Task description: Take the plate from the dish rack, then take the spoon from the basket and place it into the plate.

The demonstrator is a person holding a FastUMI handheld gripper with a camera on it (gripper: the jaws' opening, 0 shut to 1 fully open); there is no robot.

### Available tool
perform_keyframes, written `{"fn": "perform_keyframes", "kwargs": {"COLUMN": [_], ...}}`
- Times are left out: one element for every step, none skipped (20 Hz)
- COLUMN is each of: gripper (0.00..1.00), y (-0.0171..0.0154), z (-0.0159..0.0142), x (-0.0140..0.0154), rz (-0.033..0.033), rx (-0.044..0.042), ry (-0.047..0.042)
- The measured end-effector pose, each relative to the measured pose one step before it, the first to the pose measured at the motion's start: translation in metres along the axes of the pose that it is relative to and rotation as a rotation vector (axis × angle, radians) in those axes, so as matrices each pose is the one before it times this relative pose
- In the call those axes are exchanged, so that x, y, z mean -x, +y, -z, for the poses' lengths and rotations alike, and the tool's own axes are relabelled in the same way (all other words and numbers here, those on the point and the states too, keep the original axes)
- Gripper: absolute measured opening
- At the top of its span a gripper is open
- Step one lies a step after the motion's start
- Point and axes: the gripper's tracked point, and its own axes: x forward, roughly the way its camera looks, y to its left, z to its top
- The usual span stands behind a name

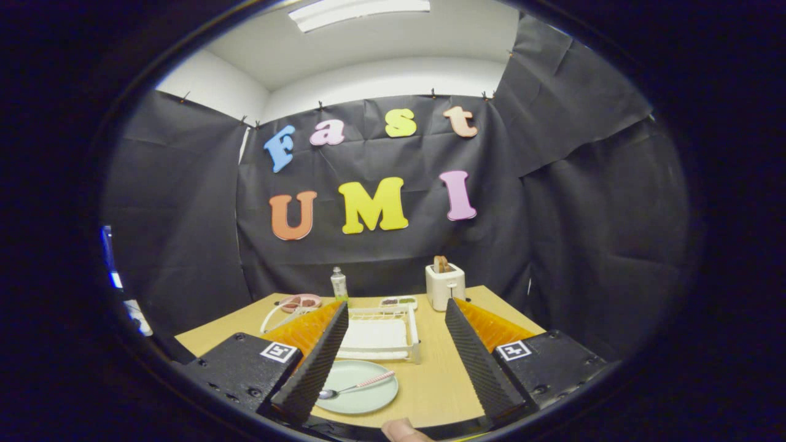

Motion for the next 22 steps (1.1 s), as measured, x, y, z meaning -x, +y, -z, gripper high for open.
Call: {"fn": "perform_keyframes", "kwargs": {"gripper": [1.0, 1.0, 1.0, 1.0, 1.0, 1.0, 1.0, 1.0, 1.0, 1.0, 1.0, 1.0, 1.0, 1.0, 1.0, 1.0, 1.0, 1.0, 1.0, 1.0, 1.0, 1.0], "y": [-0.00488, -0.00321, -0.00111, -0.00004, 0.00242, -0.00047, -0.00018, -0.00286, -0.00259, -0.00239, -0.00185, -0.00107, 0.00015, -0.00214, 0.00015, -0.00067, -0.00109, -0.0002, 0.00047, -0.00096, -0.00196, -0.00064], "z": [-0.00643, -0.0017, -0.00241, -0.00137, -0.00117, 0.00109, -0.00022, 0.00204, 0.0, -0.00091, -0.00069, -0.00015, 0.00067, 0.00098, 0.00761, 0.00073, 0.00192, 0.00123, 0.00248, 0.00192, -0.00044, -0.00207], "x": [0.00737, 0.0055, 0.00672, 0.00624, 0.00558, 0.00359, 0.002, 0.00084, 0.00089, 0.00032, -0.00007, 0.00016, -0.00148, -0.00024, -0.00195, -0.00159, -0.00068, -0.00032, -0.00036, -0.00101, 0.00042, 0.00152], "rz": [0.0129, 0.01021, 0.00306, -0.00313, -0.01118, -0.00883, -0.00575, -0.00129, 0.00397, 0.00465, 0.00395, -0.00281, -0.00157, 0.0045, 0.00397, 0.00264, 0.00355, -0.00083, -0.00065, 0.00253, 0.00669, 0.00092], "rx": [0.0156, 0.01695, 0.01021, -0.00112, -0.00804, -0.00979, -0.01007, -0.00518, -0.00548, -0.00393, -0.01043, -0.01227, -0.01112, -0.00648, -0.00328, -0.00318, -0.00471, -0.00452, -0.0041, -0.00266, -0.00044, -0.00355], "ry": [-0.01327, -0.00818, -0.00675, -0.00045, 0.00043, 0.00523, 0.00715, 0.00819, 0.0057, 0.00043, -0.00111, -0.0026, 0.00094, 0.00336, 0.00277, 0.00285, 0.00645, 0.00548, 0.00777, 0.00565, -0.00076, -0.00968]}}
